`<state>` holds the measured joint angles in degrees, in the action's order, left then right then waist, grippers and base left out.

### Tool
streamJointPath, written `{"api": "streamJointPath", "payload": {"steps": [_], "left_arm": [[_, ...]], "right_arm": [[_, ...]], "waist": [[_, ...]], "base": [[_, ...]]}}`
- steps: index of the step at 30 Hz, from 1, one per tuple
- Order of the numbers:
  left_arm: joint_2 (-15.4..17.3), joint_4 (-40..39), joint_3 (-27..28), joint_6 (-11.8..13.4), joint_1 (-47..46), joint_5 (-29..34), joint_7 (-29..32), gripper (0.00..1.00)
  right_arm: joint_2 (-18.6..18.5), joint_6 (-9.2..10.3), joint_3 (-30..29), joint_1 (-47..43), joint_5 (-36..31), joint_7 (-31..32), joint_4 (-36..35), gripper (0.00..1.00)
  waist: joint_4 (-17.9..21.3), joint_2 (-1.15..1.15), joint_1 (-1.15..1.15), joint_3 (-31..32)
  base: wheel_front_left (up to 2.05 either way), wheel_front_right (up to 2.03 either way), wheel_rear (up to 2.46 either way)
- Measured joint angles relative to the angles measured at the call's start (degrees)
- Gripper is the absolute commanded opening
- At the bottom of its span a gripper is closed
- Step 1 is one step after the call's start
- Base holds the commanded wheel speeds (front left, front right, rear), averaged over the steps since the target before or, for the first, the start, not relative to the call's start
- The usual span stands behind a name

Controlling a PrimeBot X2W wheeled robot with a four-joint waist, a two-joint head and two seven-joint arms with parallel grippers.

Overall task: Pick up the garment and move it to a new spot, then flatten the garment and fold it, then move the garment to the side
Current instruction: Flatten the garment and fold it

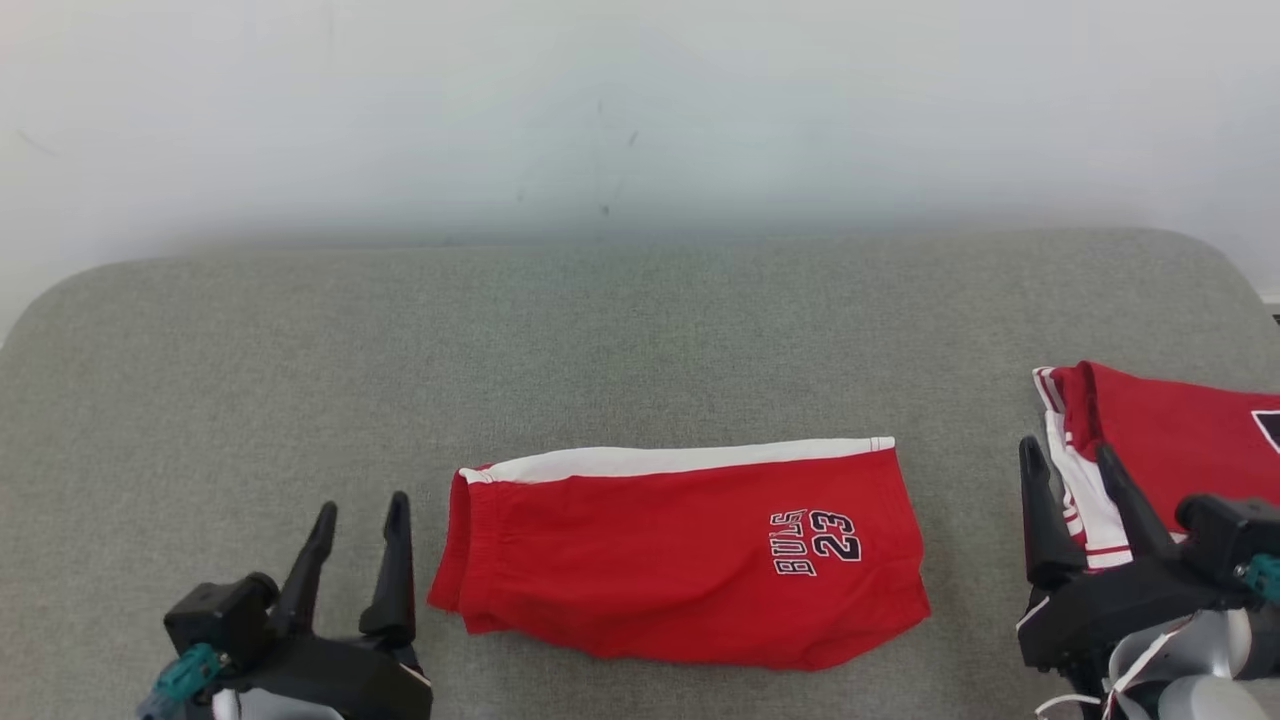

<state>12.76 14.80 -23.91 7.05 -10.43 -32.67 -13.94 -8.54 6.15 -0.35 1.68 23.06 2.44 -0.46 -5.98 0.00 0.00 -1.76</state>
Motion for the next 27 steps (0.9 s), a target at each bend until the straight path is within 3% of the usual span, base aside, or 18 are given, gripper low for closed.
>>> {"api": "streamJointPath", "payload": {"steps": [12, 27], "left_arm": [[-2.0, -7.4, 2.5, 0.0, 5.6, -0.3, -0.2, 1.00], [-0.9, -11.1, 1.5, 0.1, 7.3, 4.6, -0.4, 1.00]], "right_arm": [[1.8, 0.40, 0.2, -1.5, 0.1, -5.7, 2.3, 1.00], [1.9, 0.14, -0.2, -1.6, 0.1, -8.5, 2.6, 1.00]], "waist": [[1.8, 0.00, 0.00, 2.7], [2.8, 0.00, 0.00, 1.1]], "base": [[0.00, 0.00, 0.00], [0.00, 0.00, 0.00]]}}
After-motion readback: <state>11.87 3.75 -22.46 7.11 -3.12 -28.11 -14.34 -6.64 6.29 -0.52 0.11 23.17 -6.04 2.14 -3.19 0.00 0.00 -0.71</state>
